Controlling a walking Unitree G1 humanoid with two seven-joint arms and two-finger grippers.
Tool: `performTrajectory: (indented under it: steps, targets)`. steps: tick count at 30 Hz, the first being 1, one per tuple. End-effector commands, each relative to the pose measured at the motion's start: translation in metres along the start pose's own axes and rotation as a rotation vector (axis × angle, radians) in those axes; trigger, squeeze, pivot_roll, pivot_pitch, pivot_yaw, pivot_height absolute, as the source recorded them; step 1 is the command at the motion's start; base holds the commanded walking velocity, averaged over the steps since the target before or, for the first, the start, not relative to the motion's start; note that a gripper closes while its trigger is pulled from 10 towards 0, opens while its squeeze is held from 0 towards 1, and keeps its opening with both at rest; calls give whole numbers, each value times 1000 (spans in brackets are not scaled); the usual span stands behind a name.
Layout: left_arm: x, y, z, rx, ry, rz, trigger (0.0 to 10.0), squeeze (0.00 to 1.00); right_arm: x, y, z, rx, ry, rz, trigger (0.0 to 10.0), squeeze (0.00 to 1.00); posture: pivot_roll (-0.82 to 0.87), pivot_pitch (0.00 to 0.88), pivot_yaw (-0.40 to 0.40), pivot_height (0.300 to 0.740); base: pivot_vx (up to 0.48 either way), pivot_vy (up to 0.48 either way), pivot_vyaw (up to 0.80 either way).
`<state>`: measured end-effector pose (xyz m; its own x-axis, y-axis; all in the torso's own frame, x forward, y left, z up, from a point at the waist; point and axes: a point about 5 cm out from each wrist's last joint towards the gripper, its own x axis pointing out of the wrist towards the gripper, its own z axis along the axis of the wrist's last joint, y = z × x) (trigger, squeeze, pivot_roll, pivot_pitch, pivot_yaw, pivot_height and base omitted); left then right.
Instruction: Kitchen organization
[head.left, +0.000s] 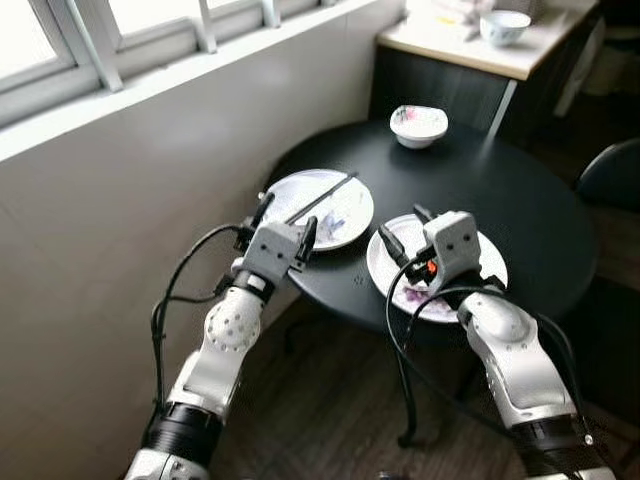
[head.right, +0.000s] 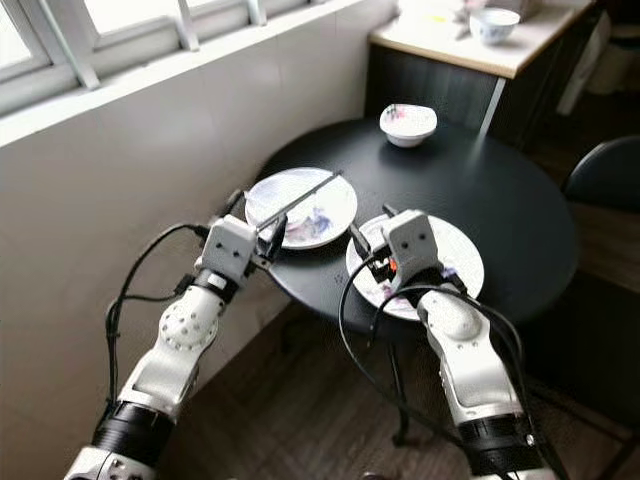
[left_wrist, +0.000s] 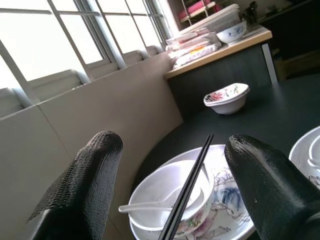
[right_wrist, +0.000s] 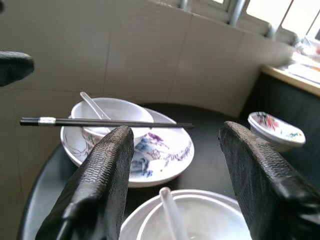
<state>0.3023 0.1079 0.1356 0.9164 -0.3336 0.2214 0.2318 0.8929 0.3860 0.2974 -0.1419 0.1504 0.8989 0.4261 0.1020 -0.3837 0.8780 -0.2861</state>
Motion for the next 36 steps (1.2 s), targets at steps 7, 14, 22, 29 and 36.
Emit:
performTrajectory:
  steps: [7,14,22,29,36]
  targets:
    - [2,1,4,-15,-13,12,10000,0,2,-2,5,32,-14,-20,10000,0,-139,0,5,740,0,0,120]
    - [3,1,3,-16,-8,24,10000,0,3,1,5,26,-14,-3,10000,0,-139,0,5,740,0,0,0]
    - [3,2,2,-34,-4,37,10000,0,3,2,4,18,-13,-4,10000,0,-142,0,8,740,0,0,555]
    - [2,1,2,-35,-2,36,10000,0,3,0,4,36,-13,-19,10000,0,-142,0,9,740,0,0,0]
    - [1,1,1,-36,0,36,10000,0,3,2,3,24,-8,-16,10000,0,-141,0,9,740,80,0,0]
